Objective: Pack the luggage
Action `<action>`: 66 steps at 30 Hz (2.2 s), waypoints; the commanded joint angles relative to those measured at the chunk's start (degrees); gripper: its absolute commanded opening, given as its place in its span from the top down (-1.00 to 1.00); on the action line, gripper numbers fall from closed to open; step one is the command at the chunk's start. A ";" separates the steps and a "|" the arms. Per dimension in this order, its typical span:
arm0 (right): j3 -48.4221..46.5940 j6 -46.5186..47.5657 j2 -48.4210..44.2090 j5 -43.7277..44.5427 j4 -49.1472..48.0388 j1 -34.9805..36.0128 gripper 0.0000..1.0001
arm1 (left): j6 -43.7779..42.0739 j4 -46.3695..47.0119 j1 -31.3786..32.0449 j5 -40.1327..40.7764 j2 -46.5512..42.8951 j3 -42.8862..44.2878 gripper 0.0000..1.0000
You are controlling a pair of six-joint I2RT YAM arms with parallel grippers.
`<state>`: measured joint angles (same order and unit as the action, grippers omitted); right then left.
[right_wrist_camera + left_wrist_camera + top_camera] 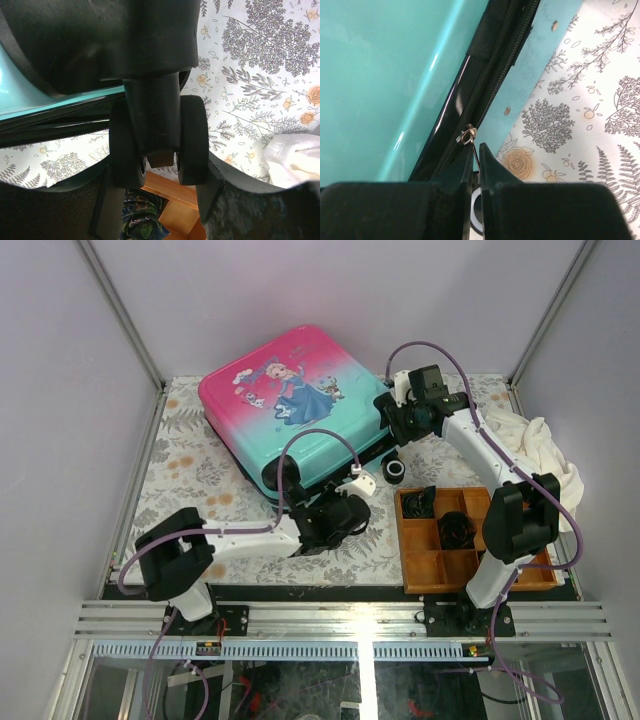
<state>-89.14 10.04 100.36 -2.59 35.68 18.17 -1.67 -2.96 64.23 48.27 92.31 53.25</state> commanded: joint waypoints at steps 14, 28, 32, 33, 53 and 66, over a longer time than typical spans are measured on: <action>-7.20 -2.62 -4.64 -12.17 1.68 2.53 1.00 | 0.99 12.43 -3.48 -21.63 11.05 22.02 0.92; 2.38 1.35 -8.20 -12.70 -1.41 1.72 1.00 | -10.34 -15.05 -14.55 -58.65 -9.89 21.67 -0.87; 1.09 -0.29 -4.59 -14.66 -1.54 2.47 0.99 | -10.47 -19.51 -23.91 -63.30 -14.70 18.95 -0.87; -0.31 -0.30 -2.56 -14.54 -1.03 3.11 1.00 | -10.06 -20.27 -27.34 -66.07 -15.91 18.57 -0.87; -14.26 2.61 -1.85 -11.12 5.41 7.19 1.00 | -27.78 -40.07 -45.45 -73.63 -22.01 20.62 -1.00; -5.60 3.18 -1.49 -9.42 4.93 5.45 0.99 | -30.55 -40.47 -45.51 -73.22 -21.32 18.86 -1.00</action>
<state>-94.35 10.70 100.27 -8.67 41.71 23.59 -30.28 -43.00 19.00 -24.60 70.96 72.88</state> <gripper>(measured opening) 0.564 0.997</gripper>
